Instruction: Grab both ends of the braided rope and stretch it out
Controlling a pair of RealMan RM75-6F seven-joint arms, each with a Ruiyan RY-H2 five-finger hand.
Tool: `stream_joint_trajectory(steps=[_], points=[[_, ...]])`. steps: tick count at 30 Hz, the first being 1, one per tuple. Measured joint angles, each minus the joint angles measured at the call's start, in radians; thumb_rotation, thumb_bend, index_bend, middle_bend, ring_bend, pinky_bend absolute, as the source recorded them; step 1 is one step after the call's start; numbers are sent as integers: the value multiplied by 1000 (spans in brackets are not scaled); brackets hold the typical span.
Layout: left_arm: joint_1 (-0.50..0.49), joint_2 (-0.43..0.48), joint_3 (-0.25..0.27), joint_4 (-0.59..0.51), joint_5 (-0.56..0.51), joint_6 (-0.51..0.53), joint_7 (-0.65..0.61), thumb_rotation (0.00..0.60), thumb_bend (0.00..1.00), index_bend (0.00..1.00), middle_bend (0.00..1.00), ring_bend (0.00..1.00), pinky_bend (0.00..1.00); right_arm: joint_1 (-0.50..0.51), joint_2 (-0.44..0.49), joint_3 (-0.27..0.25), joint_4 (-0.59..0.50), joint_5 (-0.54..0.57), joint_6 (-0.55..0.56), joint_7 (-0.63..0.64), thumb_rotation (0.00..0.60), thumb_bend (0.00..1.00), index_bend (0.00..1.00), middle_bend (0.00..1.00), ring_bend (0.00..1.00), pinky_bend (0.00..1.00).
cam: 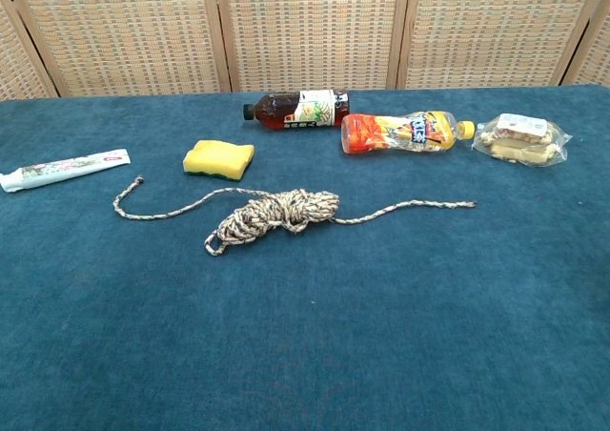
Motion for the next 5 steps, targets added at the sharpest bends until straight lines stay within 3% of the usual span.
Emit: stream_joint_trajectory(steps=[5], points=[[74, -5, 50, -52, 80, 89, 42, 600, 0, 0, 0, 0, 0, -63, 25, -30, -40, -40, 52, -6, 600, 0, 0, 0, 0, 0]])
